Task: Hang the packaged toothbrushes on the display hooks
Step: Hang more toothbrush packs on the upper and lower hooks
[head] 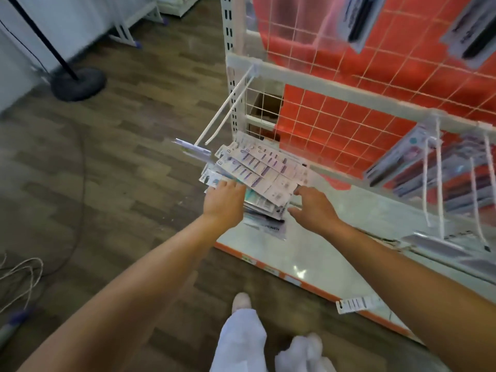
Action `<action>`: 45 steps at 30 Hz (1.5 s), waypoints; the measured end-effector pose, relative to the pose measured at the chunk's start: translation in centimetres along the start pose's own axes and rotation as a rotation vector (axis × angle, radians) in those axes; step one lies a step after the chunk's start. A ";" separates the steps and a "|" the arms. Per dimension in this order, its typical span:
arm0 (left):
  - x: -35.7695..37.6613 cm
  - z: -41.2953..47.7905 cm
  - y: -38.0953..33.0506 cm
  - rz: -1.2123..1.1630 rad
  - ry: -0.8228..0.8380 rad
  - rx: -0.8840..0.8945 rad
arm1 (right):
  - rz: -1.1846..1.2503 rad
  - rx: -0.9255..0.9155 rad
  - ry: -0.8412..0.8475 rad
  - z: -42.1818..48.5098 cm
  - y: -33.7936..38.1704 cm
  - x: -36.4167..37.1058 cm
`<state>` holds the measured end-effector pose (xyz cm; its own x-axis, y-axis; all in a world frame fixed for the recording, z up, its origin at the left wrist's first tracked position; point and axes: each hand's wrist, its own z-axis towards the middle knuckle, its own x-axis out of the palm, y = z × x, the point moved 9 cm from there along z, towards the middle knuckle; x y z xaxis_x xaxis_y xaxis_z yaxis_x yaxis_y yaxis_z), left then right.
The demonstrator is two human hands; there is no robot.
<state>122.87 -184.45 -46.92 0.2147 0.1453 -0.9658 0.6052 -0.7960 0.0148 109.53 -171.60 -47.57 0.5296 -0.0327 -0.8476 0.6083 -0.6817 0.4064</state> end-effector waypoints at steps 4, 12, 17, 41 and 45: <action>2.1 1.0 1.0 0.008 0.029 0.017 | 0.003 0.016 0.010 1.5 0.8 2.5; 5.8 2.3 1.9 -0.021 0.054 0.073 | -0.058 0.068 -0.039 5.3 0.9 4.8; 6.4 3.1 2.2 -0.046 0.031 0.089 | -0.119 0.114 -0.043 6.9 0.6 5.9; 4.6 7.8 -0.3 0.017 -0.082 0.212 | 0.089 -0.035 -0.058 7.1 0.6 5.5; 4.2 8.0 0.1 0.081 -0.101 0.206 | 0.107 -0.127 -0.026 6.9 1.7 5.5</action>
<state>117.70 -188.57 -53.07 0.1725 0.0249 -0.9847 0.4175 -0.9073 0.0502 109.39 -178.02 -53.88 0.5807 -0.1201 -0.8052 0.6200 -0.5757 0.5331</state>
